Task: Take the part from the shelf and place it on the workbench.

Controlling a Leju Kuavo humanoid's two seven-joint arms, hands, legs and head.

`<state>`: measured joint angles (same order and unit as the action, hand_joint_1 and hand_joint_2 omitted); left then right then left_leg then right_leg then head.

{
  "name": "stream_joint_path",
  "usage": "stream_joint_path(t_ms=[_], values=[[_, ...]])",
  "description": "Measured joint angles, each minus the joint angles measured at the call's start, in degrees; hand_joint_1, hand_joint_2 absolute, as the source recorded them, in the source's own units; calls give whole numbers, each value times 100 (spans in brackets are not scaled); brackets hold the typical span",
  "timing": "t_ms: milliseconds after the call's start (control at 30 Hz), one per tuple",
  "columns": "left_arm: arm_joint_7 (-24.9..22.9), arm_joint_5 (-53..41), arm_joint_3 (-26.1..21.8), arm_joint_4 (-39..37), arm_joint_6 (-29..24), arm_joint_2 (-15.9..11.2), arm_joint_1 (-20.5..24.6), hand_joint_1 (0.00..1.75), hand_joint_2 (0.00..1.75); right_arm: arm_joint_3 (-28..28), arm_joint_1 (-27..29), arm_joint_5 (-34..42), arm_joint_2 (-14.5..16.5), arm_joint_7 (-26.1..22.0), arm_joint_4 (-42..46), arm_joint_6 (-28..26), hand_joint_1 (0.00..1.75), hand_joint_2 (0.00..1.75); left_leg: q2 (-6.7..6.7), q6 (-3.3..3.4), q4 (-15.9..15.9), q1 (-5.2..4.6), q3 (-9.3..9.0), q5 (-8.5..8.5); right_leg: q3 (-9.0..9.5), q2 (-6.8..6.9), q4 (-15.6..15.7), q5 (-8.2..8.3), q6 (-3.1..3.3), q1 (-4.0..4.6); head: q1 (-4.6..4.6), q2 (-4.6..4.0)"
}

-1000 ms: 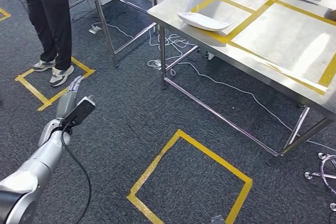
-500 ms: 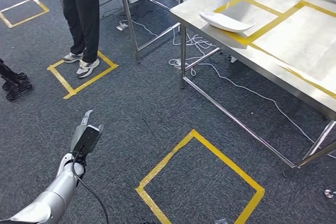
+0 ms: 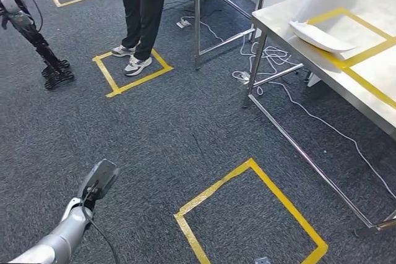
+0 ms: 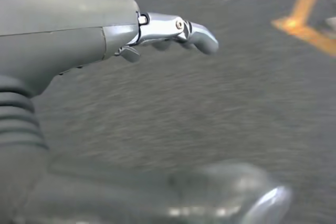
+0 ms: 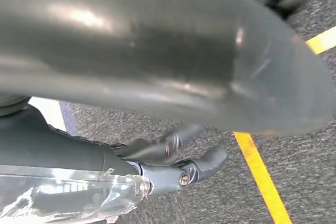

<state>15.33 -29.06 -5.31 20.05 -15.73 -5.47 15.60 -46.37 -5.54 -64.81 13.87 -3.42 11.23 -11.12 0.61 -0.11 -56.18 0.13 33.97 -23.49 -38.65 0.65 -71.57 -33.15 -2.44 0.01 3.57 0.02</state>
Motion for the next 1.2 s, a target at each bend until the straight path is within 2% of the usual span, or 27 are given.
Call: stream_joint_path(t_ms=[33,67,100,133,200,233,267,333,400,467,533,567,600,633,667,700,767,833,900,933,967,1000,1033,1067,1100,1133,1200], values=[[-179,-14,-17,-84,63,8,-83,0,0,-1,19,7,-3,1,-1,-3,0,0,67,5,-1,-2,7,4,-114,-30,-253,-80,1,1,-2,0],[-382,-28,-34,-167,147,23,-187,0,0,-2,34,12,-5,1,-1,-6,0,0,135,7,-2,-3,10,8,-136,-46,-307,-58,5,1,-3,0],[-567,-32,-56,-247,250,43,-310,0,0,-3,44,15,-6,1,-1,-8,0,0,202,5,-3,-2,9,11,-47,-64,-135,68,15,0,-4,0],[-703,-26,-84,-316,378,68,-445,0,0,-3,51,21,-7,1,-1,-10,0,0,268,-3,-6,2,7,14,138,-121,222,261,27,-7,-4,0],[-805,4,-137,-417,629,134,-697,0,0,-9,66,41,-11,1,-1,-19,0,0,397,-36,-22,7,24,23,520,-403,984,539,53,-41,-2,0],[-798,22,-164,-460,731,170,-807,0,0,-20,74,59,-14,0,-1,-25,0,0,462,-67,-28,14,44,33,639,-518,1212,593,63,-51,-2,0],[-787,34,-191,-499,790,200,-905,0,0,-33,81,76,-19,-1,-2,-28,0,0,523,-105,-24,27,64,49,686,-579,1304,589,79,-50,1,0],[-772,43,-239,-578,824,260,-1084,0,0,-69,88,98,-27,-2,-1,-34,0,0,618,-185,-1,58,97,83,712,-483,1341,615,133,-34,1,0],[-772,42,-269,-637,839,309,-1193,0,0,-92,93,102,-33,-7,0,-39,0,0,442,-240,-152,54,188,-36,735,-349,1402,664,209,-36,20,0],[-792,34,-284,-667,883,333,-1202,0,0,-109,108,103,-42,-6,1,-43,0,0,148,-284,-744,42,473,-390,744,-172,1441,689,250,-27,41,0],[-842,26,-292,-693,925,358,-1198,0,0,-129,122,103,-56,14,0,-44,0,0,47,-325,-1431,52,788,-677,737,10,1442,687,259,-18,46,0],[-866,26,-296,-708,939,375,-1219,0,0,-137,124,103,-61,26,-1,-44,0,0,30,-341,-1559,62,831,-682,735,89,1442,685,259,-19,47,0],[-883,26,-301,-724,954,392,-1247,0,0,-143,125,103,-64,38,-1,-43,0,0,13,-355,-1484,74,770,-593,734,160,1441,681,253,-21,48,0],[-891,27,-308,-737,973,410,-1275,0,0,-145,125,103,-65,49,0,-43,0,0,-34,-367,-1211,86,599,-434,739,224,1440,675,241,-25,48,0],[-892,27,-316,-746,989,431,-1293,0,0,-146,125,103,-66,64,0,-42,0,0,-157,-380,-840,94,367,-272,748,283,1435,666,218,-22,51,0],[-892,26,-322,-751,997,455,-1295,0,0,-147,127,102,-69,80,0,-42,0,0,-286,-380,-470,89,152,-169,746,336,1410,644,184,-7,61,0],[-877,20,-331,-760,995,498,-1286,0,0,-148,128,102,-75,123,0,-41,0,0,-431,-298,-84,67,-65,-114,753,443,1380,608,109,27,53,1],[-844,12,-350,-772,985,509,-1310,0,0,-149,123,106,-78,168,-1,-38,0,0,-326,-173,-59,47,-60,-127,783,533,1387,588,45,24,28,1],[-815,-6,-376,-780,963,507,-1348,0,0,-149,118,110,-78,198,-1,-37,0,0,-229,-96,-49,52,-62,-112,753,380,1265,471,-15,-7,17,0],[-806,-16,-386,-781,945,503,-1349,0,0,-150,121,112,-78,207,-1,-37,0,0,-179,-60,-43,57,-61,-102,653,237,1034,322,-36,-17,10,0],[-798,-24,-392,-781,928,499,-1345,0,0,-151,130,114,-78,214,-1,-37,0,0,-123,-35,-43,55,-55,-97,494,91,677,128,-44,-21,1,0],[-793,-28,-396,-781,916,494,-1338,0,0,-156,143,116,-78,220,-1,-38,0,0,-57,-17,-44,47,-50,-93,300,12,256,-63,-39,-20,-5,0],[-789,-28,-400,-782,908,490,-1337,0,44,-163,155,118,-78,225,-2,-38,0,0,15,-6,-45,37,-47,-91,119,-25,-114,-195,-30,-15,-9,0],[-786,-29,-404,-785,905,490,-1343,0,87,-171,163,119,-78,230,-2,-37,0,0,88,-2,-45,29,-47,-89,15,-40,-305,-215,-15,-11,-11,0],[-784,-31,-407,-789,905,490,-1349,0,131,-178,166,120,-78,236,-2,-35,0,0,160,-1,-46,24,-50,-87,18,-54,-262,-116,6,-6,-11,0],[-774,-31,-412,-793,912,490,-1353,0,175,-185,165,129,-78,239,-2,-34,0,0,234,-4,-47,23,-54,-83,131,-83,4,75,29,-3,-12,0],[-736,-29,-423,-797,943,490,-1340,0,175,-207,161,164,-78,246,-2,-38,0,0,375,-27,-56,22,-54,-74,499,-281,803,459,71,-16,-14,0]])
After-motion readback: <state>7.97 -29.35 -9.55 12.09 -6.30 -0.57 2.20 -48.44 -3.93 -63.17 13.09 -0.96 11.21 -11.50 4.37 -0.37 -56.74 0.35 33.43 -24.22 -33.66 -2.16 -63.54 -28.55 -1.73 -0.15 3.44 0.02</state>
